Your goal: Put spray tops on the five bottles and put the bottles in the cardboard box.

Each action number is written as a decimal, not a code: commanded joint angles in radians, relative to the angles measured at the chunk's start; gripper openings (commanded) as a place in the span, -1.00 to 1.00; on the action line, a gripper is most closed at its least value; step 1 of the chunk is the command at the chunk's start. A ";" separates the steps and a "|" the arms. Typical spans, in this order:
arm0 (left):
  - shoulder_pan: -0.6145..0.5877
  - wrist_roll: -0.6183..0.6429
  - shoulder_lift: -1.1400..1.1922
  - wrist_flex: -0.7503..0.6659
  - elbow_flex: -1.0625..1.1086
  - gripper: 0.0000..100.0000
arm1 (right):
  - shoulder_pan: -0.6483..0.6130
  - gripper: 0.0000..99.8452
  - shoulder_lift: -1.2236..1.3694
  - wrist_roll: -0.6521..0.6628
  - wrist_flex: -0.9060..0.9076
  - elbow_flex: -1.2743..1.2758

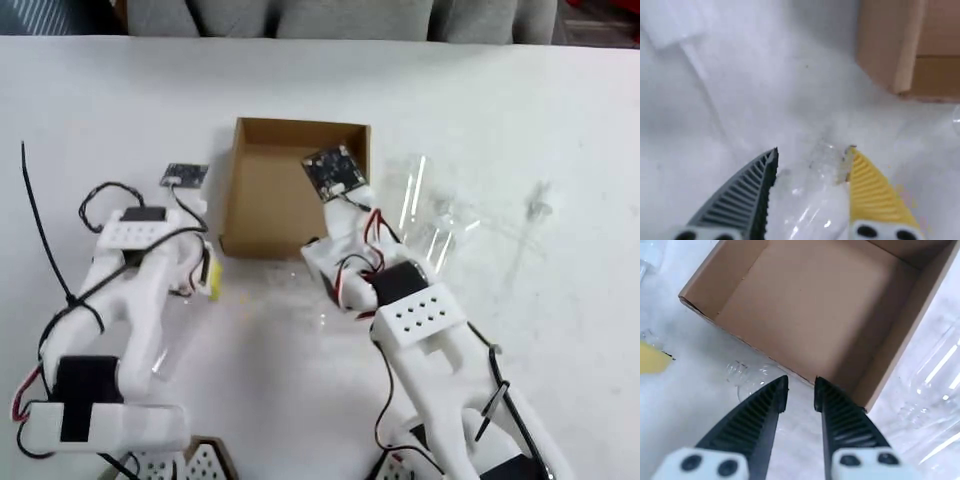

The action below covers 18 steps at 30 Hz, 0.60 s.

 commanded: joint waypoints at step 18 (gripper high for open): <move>-0.038 -0.273 -0.064 0.175 -0.106 -0.27 | -0.004 -0.87 0.002 0.014 -0.018 -0.020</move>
